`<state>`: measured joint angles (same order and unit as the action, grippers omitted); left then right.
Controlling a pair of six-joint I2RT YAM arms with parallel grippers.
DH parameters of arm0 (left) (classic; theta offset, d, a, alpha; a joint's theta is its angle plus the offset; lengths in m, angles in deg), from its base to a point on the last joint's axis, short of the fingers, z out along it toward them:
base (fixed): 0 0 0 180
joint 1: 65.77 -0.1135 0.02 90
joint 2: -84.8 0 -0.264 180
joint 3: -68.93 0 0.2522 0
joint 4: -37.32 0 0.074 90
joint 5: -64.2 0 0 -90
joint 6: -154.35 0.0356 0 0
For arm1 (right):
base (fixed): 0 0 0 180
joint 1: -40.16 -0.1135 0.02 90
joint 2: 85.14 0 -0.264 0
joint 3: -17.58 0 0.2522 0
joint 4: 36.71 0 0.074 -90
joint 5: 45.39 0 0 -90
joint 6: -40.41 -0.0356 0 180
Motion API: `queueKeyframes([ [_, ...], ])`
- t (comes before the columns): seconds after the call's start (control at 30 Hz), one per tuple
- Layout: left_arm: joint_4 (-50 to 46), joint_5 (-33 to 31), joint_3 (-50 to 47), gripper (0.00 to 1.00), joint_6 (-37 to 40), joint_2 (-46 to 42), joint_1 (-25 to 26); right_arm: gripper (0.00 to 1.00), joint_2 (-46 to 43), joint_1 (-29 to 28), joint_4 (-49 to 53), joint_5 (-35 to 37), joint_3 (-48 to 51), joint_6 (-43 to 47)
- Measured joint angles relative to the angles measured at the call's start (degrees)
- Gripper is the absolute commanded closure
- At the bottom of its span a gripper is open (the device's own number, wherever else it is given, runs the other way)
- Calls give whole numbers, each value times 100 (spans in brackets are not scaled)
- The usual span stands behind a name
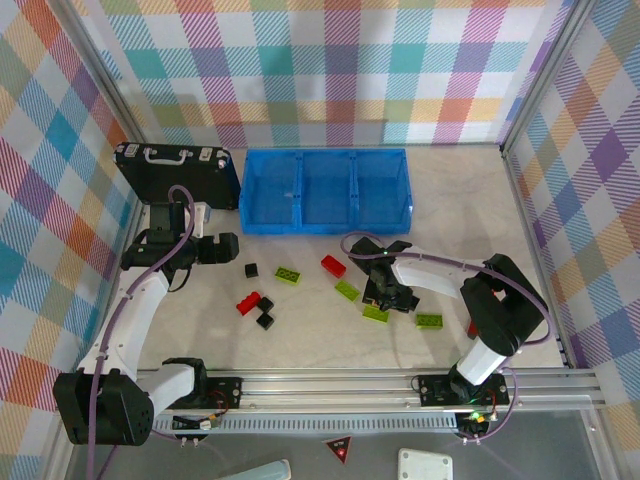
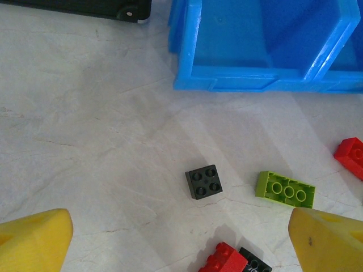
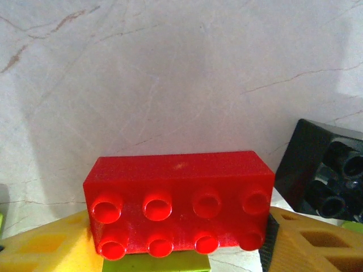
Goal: Sort the legos into containers by color
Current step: Pick up the lego from the bottom-center of the table, then place the lego in the container.
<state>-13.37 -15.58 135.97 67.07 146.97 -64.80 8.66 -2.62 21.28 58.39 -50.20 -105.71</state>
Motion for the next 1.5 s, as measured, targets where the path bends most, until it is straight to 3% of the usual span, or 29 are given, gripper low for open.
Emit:
queueKeyframes([
  [0.37, 0, 28, 0, 3, 57, 0, 0, 39, -186, 0, 85, 59, -114, 151],
  [0.73, 0, 24, 0, 3, 125, 0, -7, 45, -184, 177, 247, 39, -994, 1040],
  [1.5, -4, 72, 0, 2, 164, 271, -39, 49, 1209, 1696, 1036, -505, -4203, 3773],
])
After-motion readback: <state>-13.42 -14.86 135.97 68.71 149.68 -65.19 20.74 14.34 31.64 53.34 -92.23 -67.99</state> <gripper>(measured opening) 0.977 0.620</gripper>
